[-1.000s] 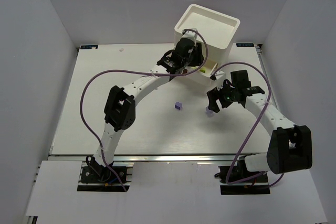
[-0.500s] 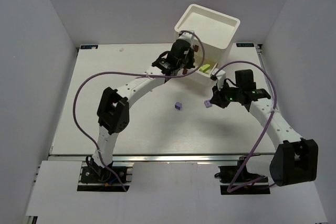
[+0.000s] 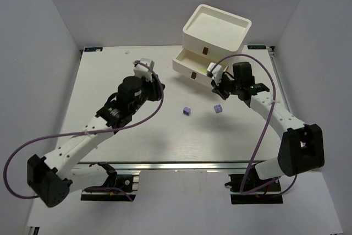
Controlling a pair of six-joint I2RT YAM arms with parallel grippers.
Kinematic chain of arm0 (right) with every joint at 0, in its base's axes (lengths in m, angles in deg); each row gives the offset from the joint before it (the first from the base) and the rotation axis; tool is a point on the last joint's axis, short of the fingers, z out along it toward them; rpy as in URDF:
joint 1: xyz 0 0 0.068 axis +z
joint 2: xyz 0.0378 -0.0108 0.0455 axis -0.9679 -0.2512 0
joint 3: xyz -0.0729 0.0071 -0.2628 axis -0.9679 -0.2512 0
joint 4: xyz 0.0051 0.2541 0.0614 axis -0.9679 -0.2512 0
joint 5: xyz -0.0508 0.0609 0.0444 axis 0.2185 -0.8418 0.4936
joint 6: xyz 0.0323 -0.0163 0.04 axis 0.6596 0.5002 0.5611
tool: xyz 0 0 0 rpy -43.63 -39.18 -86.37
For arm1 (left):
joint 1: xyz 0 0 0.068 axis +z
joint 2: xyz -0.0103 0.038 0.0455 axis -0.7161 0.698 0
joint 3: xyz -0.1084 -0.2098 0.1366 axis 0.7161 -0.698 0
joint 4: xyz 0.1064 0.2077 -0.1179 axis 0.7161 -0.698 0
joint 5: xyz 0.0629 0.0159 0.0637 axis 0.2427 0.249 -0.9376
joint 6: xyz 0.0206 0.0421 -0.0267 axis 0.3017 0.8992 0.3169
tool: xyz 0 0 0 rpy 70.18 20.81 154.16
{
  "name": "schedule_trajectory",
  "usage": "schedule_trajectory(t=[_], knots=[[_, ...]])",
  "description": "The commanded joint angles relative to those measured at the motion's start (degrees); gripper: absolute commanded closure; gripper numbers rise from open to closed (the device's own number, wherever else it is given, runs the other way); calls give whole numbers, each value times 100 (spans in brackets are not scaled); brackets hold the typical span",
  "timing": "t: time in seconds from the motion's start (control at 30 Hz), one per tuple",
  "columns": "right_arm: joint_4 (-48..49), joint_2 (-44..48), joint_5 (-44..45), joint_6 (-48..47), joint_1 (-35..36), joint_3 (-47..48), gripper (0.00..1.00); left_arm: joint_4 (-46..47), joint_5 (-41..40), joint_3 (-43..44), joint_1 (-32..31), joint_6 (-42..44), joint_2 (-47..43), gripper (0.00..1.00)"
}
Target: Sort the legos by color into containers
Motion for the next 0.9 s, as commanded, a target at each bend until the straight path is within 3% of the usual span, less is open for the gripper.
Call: schedule_trajectory(t=[0.0,0.17,0.37,0.47,0.67,0.8,0.87], knots=[[602,-13,570,260,28,686,100,-68,-298,-730,-22,343,-540,50],[-345,-1178,1034,93,378,1792,100,195,-458,-1417,-22,616,-1209,50],[-93,-2147,2433,357,748,2690,100,-23,-387,-1453,-22,783,-1411,46],[-181,-2150,2434,436,828,2884,100,-33,-387,-1497,-22,818,-1543,42],[715,-1561,2645,576,872,2305,100,-41,-291,-1470,-22,810,-1596,38],[340,-1393,1122,612,837,2374,100,-68,-291,-1453,-22,810,-1578,38],[-564,-1577,573,113,863,2697,100,-68,-282,-1461,-22,810,-1578,38]])
